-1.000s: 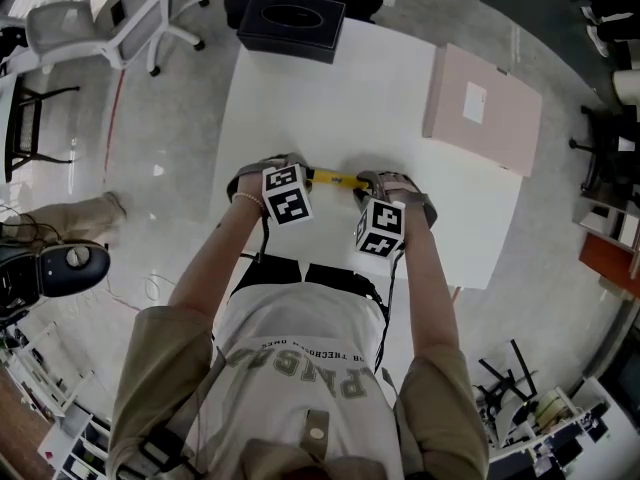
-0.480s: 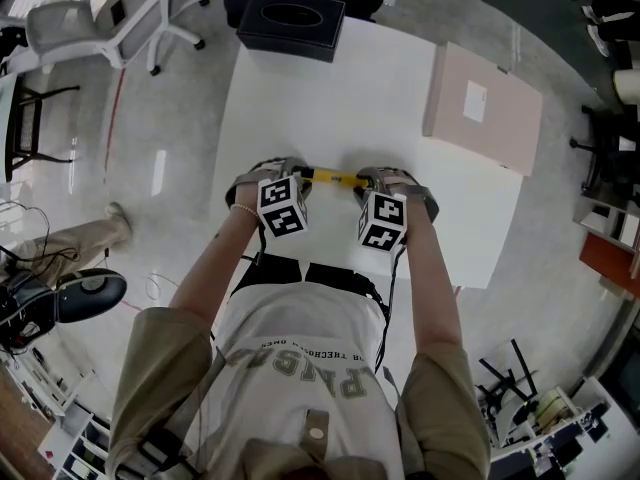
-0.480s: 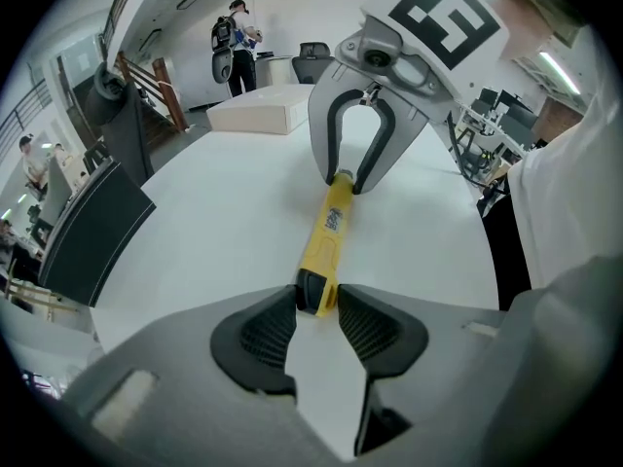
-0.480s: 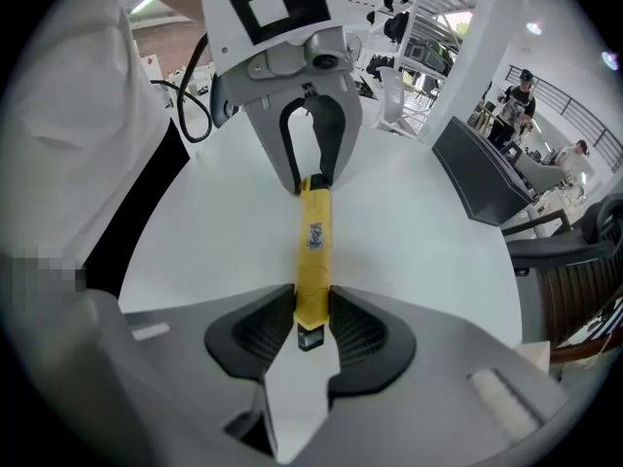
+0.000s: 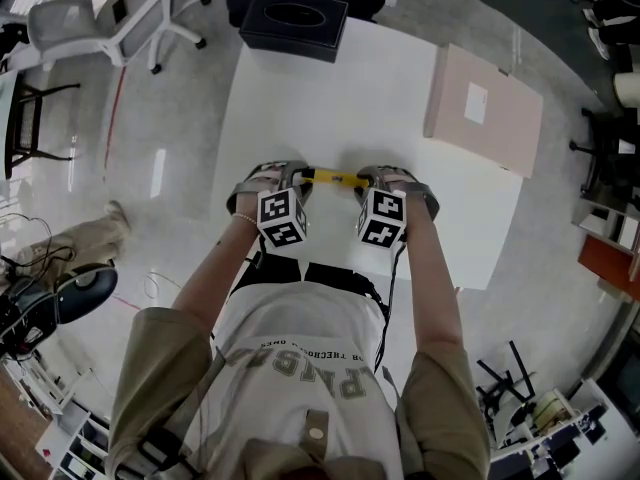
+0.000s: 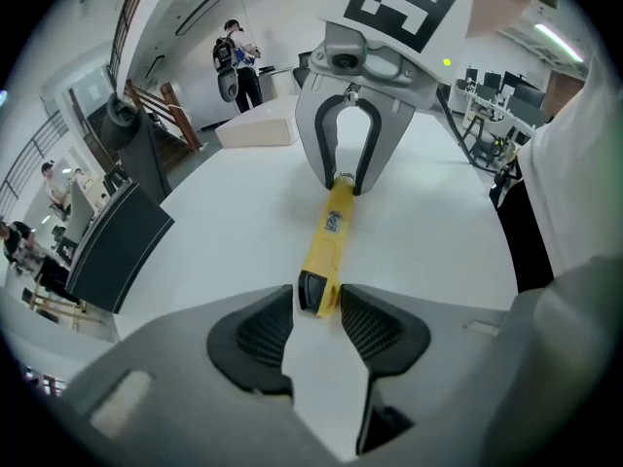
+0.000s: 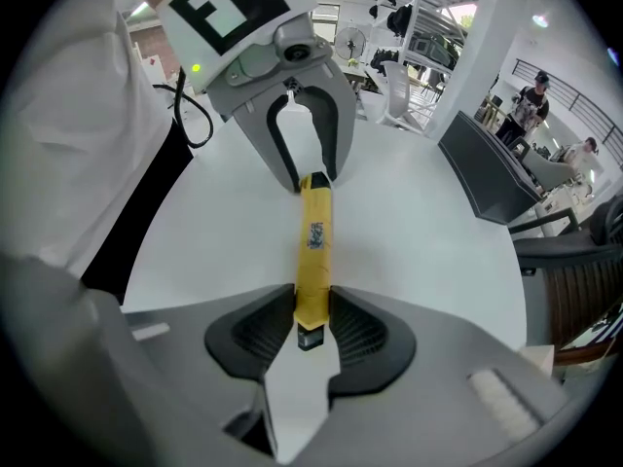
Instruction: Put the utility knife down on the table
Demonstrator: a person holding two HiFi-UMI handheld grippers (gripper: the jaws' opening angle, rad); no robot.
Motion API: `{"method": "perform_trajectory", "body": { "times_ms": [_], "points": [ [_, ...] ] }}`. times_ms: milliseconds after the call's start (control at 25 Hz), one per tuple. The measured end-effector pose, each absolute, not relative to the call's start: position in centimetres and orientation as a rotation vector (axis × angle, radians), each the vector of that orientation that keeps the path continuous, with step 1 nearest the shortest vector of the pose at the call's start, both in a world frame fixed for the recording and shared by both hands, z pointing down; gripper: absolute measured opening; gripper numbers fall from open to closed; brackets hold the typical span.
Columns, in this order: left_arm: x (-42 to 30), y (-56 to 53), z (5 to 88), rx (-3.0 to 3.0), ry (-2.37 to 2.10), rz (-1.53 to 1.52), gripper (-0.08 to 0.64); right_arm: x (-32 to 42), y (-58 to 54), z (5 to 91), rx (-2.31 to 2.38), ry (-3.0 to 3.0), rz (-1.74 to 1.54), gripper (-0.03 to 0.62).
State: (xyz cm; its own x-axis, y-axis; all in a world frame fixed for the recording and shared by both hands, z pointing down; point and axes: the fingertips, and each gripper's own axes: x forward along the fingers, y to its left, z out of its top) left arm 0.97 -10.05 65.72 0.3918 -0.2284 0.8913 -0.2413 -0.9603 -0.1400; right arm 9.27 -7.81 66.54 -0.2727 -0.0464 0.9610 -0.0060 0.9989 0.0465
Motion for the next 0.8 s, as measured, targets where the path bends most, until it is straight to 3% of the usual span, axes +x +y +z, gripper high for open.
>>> {"method": "perform_trajectory", "body": {
  "times_ms": [800],
  "points": [
    [0.90,-10.17,65.89,2.564,-0.467,1.623,0.173,8.94,-8.45,66.68,-0.019,-1.789,0.162,0.121]
  ]
}}
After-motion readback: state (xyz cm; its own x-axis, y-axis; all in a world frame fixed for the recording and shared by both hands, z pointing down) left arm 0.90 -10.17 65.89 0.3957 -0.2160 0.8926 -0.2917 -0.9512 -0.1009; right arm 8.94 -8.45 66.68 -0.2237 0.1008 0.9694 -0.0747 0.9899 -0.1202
